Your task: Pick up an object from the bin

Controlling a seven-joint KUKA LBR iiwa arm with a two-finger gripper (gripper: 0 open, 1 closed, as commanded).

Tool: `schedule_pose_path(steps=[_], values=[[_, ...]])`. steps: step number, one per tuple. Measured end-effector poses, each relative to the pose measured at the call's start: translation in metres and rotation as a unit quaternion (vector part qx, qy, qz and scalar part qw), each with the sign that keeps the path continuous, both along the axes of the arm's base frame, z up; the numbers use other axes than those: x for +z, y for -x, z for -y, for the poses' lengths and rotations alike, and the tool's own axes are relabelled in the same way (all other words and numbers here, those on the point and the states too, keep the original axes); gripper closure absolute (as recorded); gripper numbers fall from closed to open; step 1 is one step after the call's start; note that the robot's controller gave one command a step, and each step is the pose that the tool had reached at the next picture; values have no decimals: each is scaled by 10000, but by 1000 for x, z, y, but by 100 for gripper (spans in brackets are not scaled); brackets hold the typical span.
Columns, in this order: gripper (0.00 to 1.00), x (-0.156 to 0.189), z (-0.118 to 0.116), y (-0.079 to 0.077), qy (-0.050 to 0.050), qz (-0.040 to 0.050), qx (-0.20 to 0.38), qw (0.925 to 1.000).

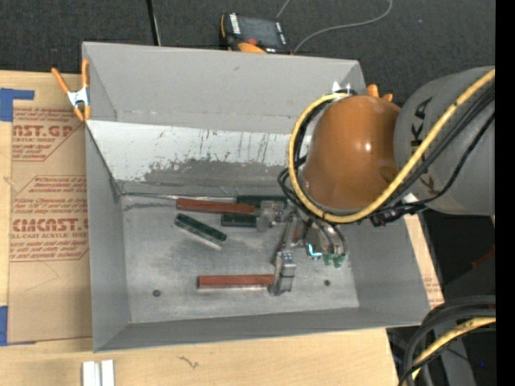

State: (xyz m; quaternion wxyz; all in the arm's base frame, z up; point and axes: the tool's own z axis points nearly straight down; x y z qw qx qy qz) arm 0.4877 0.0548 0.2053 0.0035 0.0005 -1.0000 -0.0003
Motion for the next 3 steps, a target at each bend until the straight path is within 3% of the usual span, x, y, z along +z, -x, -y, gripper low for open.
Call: schedule_pose_path(steps=[1, 2, 3], values=[[0, -140, 8, -14, 3, 2, -473, 9989], [0, -105, -22, 9, -4, 30, -699, 9976], [0, -106, -12, 8, 5, 29, -1413, 9900]])
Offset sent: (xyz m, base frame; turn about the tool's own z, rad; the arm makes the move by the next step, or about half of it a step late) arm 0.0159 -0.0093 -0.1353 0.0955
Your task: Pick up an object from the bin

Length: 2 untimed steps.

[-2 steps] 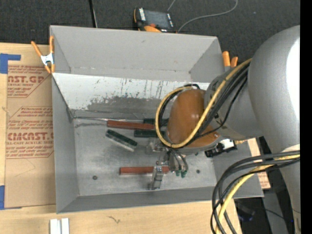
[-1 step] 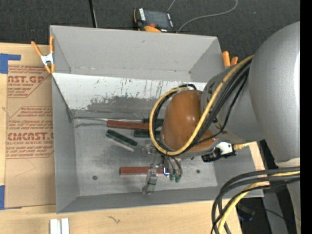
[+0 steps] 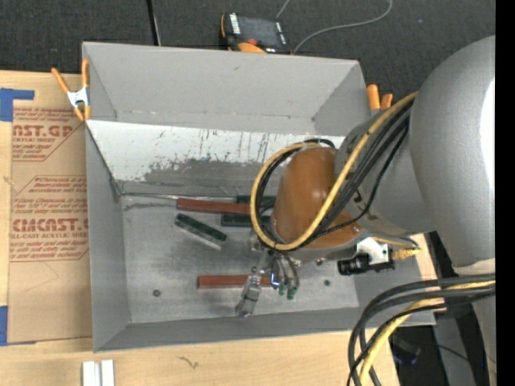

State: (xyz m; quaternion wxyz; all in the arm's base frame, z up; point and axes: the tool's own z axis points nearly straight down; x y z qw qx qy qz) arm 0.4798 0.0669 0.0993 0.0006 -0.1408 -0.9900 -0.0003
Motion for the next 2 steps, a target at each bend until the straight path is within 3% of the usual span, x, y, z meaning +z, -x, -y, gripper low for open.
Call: schedule_pose_path(steps=[1, 2], values=[[0, -31, 7, -1, -2, 4, -328, 9995], [0, -31, 6, -2, -3, 8, -323, 9995]])
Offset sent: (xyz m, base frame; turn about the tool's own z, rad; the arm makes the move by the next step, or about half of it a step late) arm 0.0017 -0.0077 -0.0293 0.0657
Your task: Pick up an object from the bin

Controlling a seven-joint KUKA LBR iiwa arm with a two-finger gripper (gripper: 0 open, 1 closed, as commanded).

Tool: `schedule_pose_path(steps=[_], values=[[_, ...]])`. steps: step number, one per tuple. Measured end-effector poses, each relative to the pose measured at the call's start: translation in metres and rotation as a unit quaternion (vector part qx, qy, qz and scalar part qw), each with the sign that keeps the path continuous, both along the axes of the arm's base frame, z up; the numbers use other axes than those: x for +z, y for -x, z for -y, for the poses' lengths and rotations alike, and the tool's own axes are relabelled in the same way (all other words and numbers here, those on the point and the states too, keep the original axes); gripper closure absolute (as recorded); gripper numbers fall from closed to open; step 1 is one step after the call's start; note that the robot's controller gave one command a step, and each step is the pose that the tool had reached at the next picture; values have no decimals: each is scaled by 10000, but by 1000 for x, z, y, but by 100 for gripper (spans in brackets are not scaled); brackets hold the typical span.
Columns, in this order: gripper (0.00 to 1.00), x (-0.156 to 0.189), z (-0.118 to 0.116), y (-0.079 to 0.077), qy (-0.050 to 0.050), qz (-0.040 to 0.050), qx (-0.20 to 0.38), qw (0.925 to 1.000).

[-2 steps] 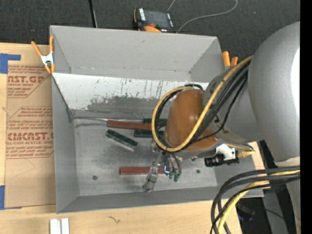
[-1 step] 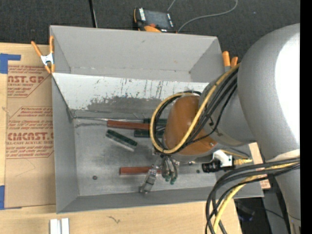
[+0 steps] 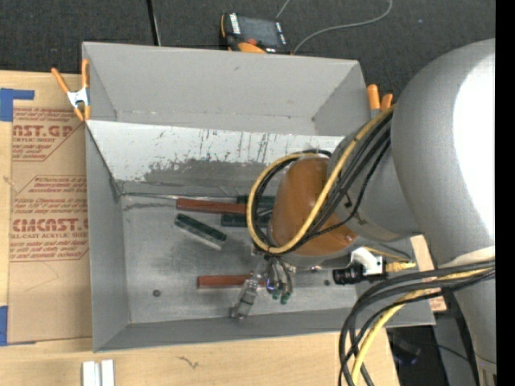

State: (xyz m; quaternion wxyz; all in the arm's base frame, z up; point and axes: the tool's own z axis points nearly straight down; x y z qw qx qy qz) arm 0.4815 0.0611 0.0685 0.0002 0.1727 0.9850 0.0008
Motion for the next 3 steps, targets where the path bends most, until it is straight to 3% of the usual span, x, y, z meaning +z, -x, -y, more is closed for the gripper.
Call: schedule_pose_path(steps=[1, 2, 3], values=[[100, 0, 0, 0, -2, -6, 0, 10000], [100, 19, -1, 0, -1, -3, 5, 10000], [100, 91, -2, -1, -2, 26, 11, 10000]])
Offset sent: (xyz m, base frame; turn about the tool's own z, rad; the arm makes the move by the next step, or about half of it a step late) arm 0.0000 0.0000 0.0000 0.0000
